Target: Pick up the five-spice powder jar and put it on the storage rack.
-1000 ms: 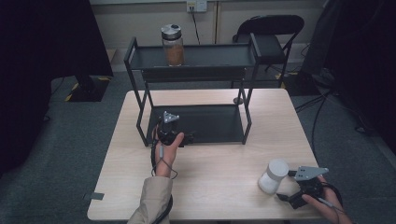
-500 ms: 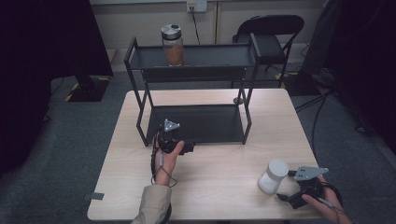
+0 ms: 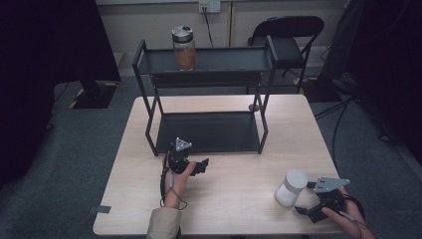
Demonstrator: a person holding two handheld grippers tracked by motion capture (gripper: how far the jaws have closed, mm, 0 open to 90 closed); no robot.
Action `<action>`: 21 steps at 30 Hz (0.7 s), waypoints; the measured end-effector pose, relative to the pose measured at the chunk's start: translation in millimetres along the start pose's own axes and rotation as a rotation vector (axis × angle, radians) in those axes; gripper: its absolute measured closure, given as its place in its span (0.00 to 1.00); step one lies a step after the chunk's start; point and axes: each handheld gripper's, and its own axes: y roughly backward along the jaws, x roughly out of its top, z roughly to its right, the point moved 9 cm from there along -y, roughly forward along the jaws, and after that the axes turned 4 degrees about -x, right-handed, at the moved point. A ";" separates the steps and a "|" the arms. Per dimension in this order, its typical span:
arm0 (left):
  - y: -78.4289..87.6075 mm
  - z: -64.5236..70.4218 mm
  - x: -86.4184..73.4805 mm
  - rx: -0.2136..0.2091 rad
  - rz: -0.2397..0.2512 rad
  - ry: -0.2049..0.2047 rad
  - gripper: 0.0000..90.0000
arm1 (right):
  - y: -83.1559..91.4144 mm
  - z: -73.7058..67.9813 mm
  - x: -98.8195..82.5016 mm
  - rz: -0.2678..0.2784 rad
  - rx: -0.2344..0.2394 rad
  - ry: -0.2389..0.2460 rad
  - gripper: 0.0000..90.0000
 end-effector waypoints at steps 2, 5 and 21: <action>0.5 0.8 -2.6 0.006 -0.011 -0.016 0.03 | 0.0 0.0 0.0 0.000 0.000 0.000 0.00; 0.0 1.5 -8.4 0.002 -0.024 -0.016 0.03 | 0.0 0.0 0.0 0.000 0.000 0.000 0.00; 4.6 -0.4 -32.1 0.022 -0.062 -0.022 0.03 | 0.0 0.0 0.0 0.000 0.000 0.000 0.00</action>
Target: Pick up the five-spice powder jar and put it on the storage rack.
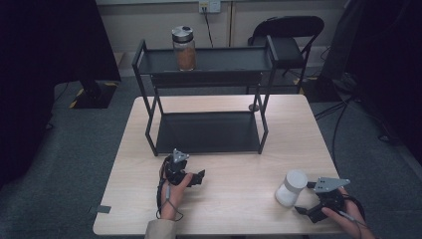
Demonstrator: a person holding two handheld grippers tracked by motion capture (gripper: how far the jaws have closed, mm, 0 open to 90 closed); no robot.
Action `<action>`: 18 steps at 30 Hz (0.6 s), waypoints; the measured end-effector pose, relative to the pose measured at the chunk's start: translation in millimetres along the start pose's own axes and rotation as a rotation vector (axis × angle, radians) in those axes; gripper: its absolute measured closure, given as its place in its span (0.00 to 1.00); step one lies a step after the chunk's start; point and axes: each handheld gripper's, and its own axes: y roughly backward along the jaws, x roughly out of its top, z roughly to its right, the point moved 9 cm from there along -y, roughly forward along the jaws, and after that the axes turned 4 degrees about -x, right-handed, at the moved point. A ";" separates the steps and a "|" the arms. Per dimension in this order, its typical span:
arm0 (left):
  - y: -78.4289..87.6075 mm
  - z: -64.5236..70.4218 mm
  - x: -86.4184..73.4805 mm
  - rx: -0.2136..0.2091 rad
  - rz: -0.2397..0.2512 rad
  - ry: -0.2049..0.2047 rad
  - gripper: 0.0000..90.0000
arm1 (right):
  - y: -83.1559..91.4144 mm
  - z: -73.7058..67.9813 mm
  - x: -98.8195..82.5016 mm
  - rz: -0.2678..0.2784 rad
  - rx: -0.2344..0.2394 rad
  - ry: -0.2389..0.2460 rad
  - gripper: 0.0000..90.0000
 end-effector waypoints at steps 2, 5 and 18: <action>-0.2 -0.6 -3.5 -0.003 -0.005 0.005 0.03 | 0.0 0.0 0.0 0.000 0.000 0.000 0.00; -0.7 -0.8 -8.5 0.006 -0.020 -0.001 0.03 | -0.1 0.0 0.0 0.001 0.000 0.001 0.00; -4.5 5.6 -16.1 0.041 -0.056 -0.094 0.00 | 0.0 0.0 0.0 0.000 0.000 0.000 0.00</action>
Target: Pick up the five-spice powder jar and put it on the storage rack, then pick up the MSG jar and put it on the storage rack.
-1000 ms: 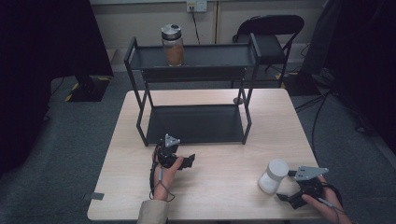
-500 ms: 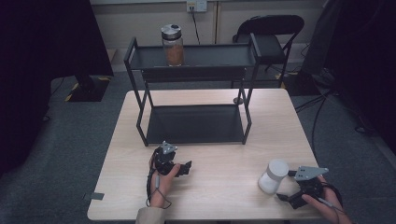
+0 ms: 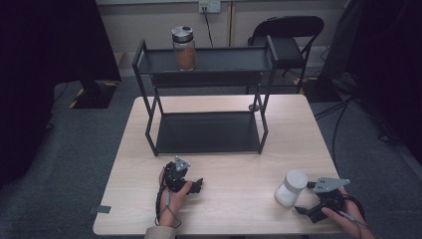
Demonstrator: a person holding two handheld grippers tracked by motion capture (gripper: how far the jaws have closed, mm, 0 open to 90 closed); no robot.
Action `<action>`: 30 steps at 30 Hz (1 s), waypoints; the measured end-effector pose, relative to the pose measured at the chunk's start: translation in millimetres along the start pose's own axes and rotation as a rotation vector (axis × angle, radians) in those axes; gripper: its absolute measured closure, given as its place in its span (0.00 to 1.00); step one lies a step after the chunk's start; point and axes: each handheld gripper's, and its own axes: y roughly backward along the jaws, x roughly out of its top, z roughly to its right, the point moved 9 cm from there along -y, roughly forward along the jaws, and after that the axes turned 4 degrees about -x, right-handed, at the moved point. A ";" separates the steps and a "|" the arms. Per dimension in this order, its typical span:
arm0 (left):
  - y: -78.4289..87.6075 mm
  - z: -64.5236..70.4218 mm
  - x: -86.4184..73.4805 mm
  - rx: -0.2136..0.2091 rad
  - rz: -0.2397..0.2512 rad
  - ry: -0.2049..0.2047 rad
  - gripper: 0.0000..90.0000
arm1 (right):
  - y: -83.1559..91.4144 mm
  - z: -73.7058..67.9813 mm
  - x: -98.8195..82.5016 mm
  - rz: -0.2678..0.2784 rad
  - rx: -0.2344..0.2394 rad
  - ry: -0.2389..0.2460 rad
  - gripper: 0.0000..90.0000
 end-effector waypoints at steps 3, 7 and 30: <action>-0.3 0.6 0.1 0.004 -0.002 -0.006 0.00 | 0.0 0.0 0.0 0.000 0.000 0.000 0.00; -0.4 0.7 0.0 0.005 -0.002 -0.007 0.00 | -0.1 0.0 -0.1 0.001 0.000 0.001 0.00; -0.5 1.0 -0.1 0.007 -0.001 -0.007 0.00 | -0.1 -0.1 0.0 0.000 0.000 0.000 0.00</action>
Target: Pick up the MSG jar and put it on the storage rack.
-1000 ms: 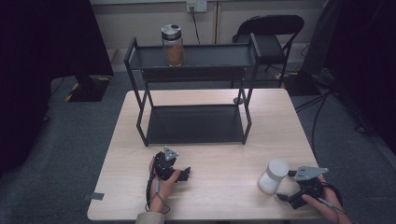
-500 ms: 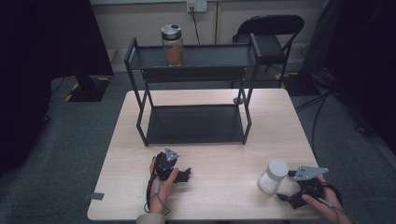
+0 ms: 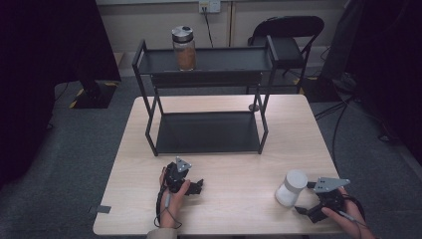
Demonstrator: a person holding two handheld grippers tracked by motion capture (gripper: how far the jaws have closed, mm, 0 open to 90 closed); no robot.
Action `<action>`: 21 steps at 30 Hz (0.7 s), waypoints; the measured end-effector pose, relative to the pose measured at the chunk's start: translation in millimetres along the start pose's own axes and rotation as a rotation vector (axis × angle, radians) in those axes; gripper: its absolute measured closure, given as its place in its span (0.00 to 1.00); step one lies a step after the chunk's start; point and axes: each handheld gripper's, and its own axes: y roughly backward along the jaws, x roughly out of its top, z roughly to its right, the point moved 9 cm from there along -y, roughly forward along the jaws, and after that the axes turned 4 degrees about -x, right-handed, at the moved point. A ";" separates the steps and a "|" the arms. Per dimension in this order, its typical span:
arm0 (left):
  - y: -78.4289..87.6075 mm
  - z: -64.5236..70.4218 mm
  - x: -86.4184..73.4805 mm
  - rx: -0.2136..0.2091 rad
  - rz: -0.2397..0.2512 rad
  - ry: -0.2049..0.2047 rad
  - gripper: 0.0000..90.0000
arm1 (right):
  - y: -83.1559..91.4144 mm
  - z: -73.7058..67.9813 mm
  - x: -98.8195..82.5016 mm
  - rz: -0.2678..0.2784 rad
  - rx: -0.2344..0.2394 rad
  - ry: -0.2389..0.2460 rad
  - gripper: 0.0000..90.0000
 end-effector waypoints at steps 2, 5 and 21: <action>0.0 0.0 0.0 0.000 0.000 0.000 0.00 | 0.0 0.0 0.0 0.000 0.000 0.000 0.00; 0.0 0.1 0.0 0.000 0.000 0.001 0.00 | 0.0 0.0 0.0 0.000 0.000 0.000 0.00; 0.0 0.0 0.0 0.000 0.000 0.000 0.00 | 0.1 0.7 0.5 -0.003 0.004 0.004 0.00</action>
